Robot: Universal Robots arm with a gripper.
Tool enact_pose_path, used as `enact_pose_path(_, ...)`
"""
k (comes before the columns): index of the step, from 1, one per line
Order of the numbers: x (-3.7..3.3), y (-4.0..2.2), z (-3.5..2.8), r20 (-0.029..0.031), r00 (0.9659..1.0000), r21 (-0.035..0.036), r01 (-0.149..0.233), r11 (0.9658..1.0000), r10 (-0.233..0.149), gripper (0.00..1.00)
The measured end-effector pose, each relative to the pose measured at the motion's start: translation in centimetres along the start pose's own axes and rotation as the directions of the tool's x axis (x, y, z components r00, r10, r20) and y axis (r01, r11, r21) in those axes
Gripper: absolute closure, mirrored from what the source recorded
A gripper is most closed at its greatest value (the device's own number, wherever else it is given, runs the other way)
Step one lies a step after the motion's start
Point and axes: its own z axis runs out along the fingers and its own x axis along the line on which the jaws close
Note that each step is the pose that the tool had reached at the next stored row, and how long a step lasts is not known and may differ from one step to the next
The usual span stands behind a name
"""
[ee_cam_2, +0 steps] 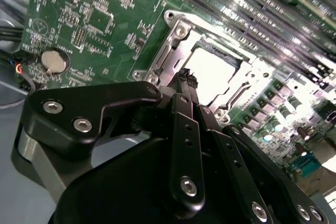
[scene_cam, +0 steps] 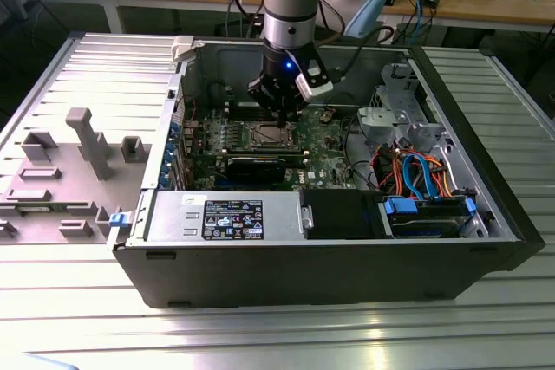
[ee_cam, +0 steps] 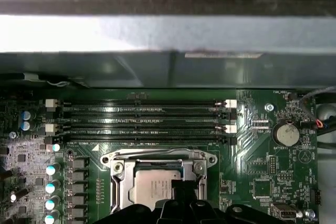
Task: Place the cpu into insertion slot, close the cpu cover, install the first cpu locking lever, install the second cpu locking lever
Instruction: 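Install the second cpu locking lever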
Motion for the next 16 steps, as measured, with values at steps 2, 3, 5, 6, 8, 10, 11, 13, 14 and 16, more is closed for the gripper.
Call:
enact_pose_path(2,0.00,-0.30,0.00,0.0000,1.0000,0.0000,-0.001,1.0000,0.001,0.89)
enact_pose_path(3,0.00,-0.52,0.02,0.0001,1.0000,-0.0001,-0.002,1.0000,0.002,0.89)
enact_pose_path(5,0.00,-0.79,0.03,0.0000,1.0000,0.0003,-0.003,1.0000,0.003,0.89)
enact_pose_path(6,0.00,-0.88,0.03,0.0000,1.0000,0.0004,-0.004,1.0000,0.004,0.89)
enact_pose_path(8,0.00,-1.10,0.03,0.0001,1.0000,0.0006,-0.005,1.0000,0.005,0.89)
enact_pose_path(10,0.01,-1.18,-0.03,-0.0001,1.0000,0.0011,-0.005,1.0000,0.005,0.89)
enact_pose_path(11,0.00,-1.20,-0.15,-0.0001,1.0000,0.0009,-0.006,1.0000,0.006,0.89)
enact_pose_path(13,-0.01,-1.23,-0.45,-0.0003,1.0000,0.0010,-0.006,1.0000,0.006,0.89)
enact_pose_path(14,-0.01,-1.23,-0.62,-0.0003,1.0000,0.0013,-0.006,1.0000,0.006,0.89)
enact_pose_path(16,-0.03,-1.22,-1.15,-0.0003,1.0000,0.0042,-0.006,1.0000,0.006,0.89)
